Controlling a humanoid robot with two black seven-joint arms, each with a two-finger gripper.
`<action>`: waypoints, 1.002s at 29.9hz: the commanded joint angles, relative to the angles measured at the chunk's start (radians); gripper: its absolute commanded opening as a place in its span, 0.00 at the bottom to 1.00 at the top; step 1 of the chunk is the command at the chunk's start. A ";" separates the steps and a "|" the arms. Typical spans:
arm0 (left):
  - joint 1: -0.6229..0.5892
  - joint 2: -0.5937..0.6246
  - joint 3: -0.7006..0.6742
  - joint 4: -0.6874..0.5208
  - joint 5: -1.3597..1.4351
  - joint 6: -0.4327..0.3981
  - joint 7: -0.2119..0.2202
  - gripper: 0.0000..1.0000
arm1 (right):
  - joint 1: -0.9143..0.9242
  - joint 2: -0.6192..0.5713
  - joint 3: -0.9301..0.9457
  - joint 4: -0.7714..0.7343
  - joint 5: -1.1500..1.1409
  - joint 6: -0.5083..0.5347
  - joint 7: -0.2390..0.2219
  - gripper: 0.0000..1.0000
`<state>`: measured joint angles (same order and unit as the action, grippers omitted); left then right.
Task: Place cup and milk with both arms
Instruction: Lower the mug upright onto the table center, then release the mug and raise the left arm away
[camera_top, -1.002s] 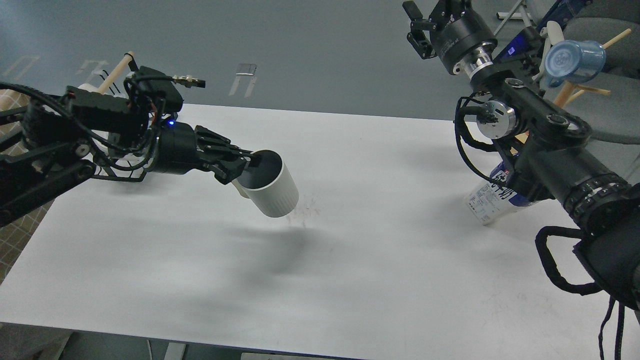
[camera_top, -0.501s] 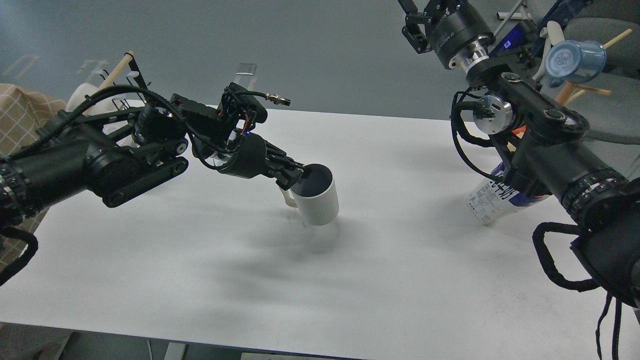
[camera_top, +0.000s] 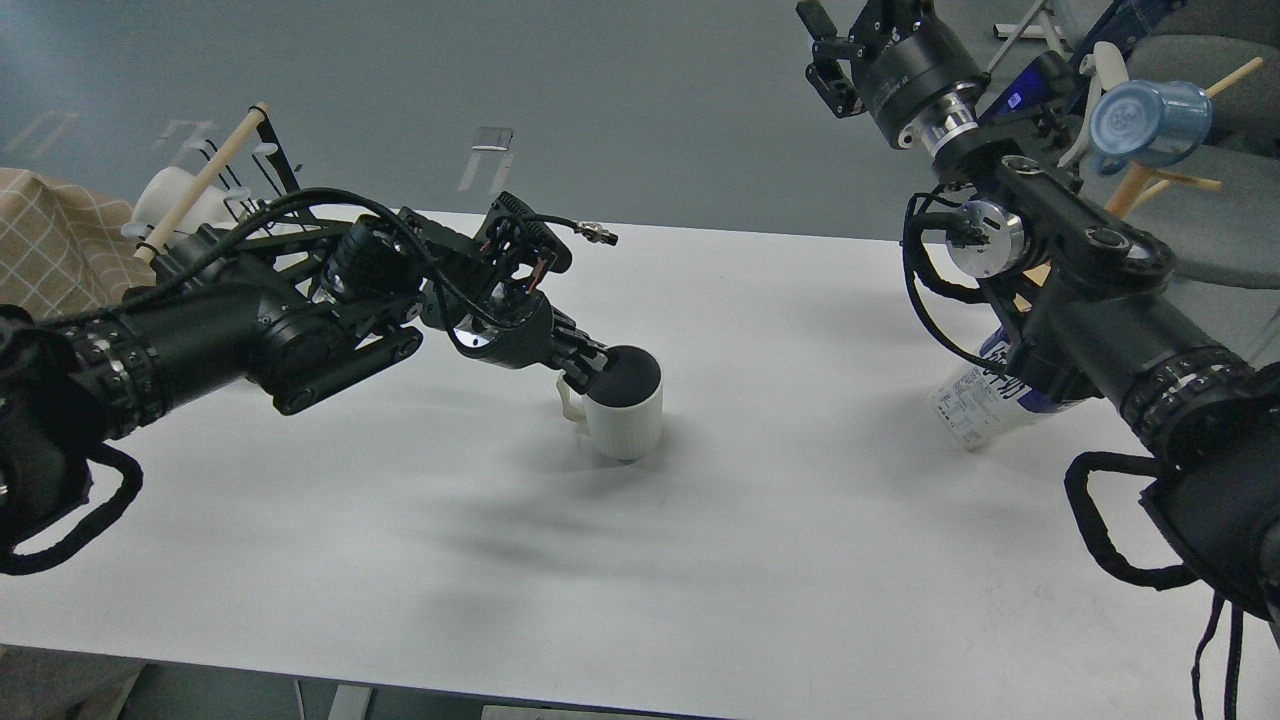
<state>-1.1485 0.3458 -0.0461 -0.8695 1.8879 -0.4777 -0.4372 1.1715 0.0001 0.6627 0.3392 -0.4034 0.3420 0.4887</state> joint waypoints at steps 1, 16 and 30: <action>-0.007 -0.004 0.000 0.000 0.000 0.001 0.008 0.00 | -0.003 0.000 0.000 0.000 0.000 0.000 0.000 1.00; -0.003 -0.011 -0.001 0.001 -0.010 0.001 0.026 0.45 | -0.007 0.000 0.000 0.000 0.000 0.000 0.000 1.00; -0.100 0.047 -0.014 -0.038 -0.149 -0.004 0.015 0.93 | -0.009 -0.031 0.000 0.018 0.000 0.006 0.000 1.00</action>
<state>-1.1925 0.3536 -0.0565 -0.8901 1.8142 -0.4778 -0.4184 1.1606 -0.0018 0.6627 0.3462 -0.4035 0.3449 0.4887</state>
